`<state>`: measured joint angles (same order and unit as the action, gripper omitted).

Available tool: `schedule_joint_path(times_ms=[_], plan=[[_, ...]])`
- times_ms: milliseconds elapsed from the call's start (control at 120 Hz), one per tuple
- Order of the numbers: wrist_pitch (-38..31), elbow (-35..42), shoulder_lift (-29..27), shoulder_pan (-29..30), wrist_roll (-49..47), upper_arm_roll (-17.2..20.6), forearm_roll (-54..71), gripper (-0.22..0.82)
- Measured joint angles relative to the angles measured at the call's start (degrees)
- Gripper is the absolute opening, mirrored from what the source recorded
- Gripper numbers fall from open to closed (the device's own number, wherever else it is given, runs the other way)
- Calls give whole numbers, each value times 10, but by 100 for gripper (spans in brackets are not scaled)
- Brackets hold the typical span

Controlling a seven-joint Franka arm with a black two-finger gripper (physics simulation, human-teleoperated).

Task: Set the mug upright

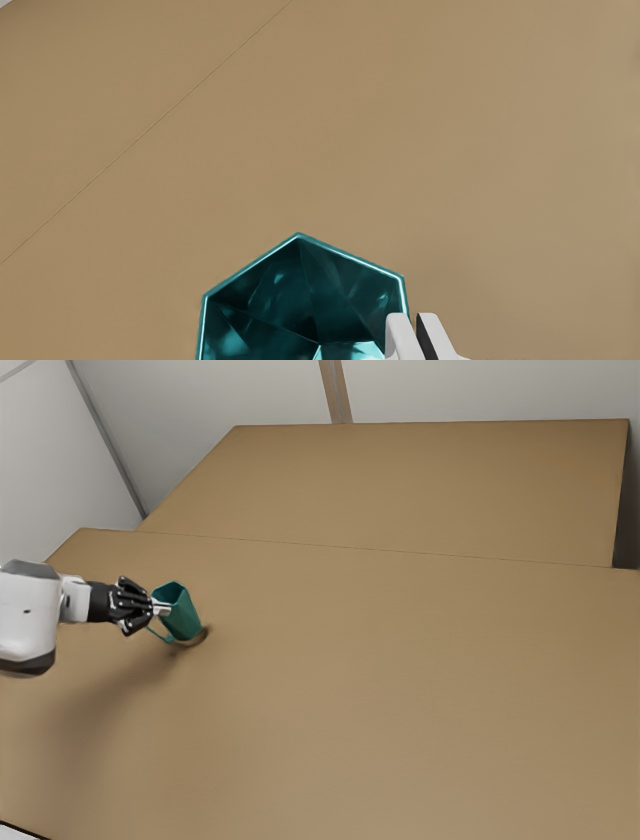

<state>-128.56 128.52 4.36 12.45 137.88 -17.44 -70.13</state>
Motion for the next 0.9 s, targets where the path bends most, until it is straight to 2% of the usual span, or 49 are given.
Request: schedule_joint_path(times_ms=[183,383,475,600,733,900], plan=[[-22,5,-60,-54,-135,0,229,-18],[-72,71,-116,-77,-278,11,369,-18],[-127,107,-142,-86,-321,19,398,-18],[-189,126,-149,-93,-365,26,416,-18],[-227,128,-144,-98,-402,29,421,-18],[-265,115,-113,-123,-439,30,404,-18]])
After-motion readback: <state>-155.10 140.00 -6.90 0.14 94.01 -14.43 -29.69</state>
